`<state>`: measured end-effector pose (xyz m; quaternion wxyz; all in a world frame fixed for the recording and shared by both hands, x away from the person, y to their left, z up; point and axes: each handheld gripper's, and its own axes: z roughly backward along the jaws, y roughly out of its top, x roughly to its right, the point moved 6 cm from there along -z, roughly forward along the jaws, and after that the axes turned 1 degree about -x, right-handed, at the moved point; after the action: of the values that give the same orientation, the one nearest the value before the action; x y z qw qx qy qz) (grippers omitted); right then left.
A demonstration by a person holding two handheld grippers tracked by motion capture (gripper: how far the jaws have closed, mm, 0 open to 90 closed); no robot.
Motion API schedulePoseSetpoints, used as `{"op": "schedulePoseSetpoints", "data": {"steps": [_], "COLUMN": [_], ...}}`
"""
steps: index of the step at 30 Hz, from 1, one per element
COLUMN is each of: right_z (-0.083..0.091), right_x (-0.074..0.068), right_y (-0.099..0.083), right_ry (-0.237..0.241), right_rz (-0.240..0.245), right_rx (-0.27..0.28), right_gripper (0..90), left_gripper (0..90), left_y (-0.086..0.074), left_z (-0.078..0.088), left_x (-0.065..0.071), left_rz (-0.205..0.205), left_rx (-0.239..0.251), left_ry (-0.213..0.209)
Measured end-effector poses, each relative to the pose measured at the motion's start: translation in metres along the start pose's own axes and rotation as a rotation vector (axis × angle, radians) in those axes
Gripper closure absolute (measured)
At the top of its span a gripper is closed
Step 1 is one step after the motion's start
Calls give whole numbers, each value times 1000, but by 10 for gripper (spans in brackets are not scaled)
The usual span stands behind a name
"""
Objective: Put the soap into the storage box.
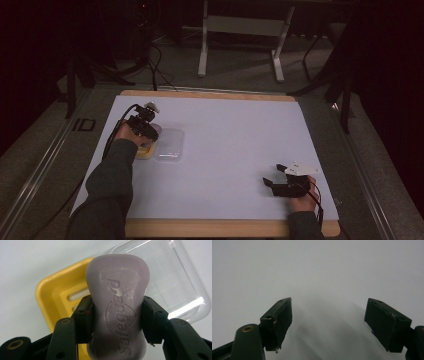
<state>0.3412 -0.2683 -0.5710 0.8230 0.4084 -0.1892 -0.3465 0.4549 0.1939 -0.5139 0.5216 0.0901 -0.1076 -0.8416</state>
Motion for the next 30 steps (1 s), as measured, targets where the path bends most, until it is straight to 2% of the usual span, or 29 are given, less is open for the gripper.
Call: {"op": "schedulePoseSetpoints", "data": {"steps": [9, 30], "right_z": [0, 0], "right_x": [0, 0], "right_y": [0, 0], "right_ry": [-1, -2], "right_rz": [-2, 0], "right_rx": [0, 1], "right_gripper": [218, 218], "left_gripper": [501, 501], "left_y": [-4, -11], "left_z": [-2, -5], "left_x": [-9, -21], "left_rz": [27, 74], "left_rx": [-10, -34], "left_ry": [11, 36]}}
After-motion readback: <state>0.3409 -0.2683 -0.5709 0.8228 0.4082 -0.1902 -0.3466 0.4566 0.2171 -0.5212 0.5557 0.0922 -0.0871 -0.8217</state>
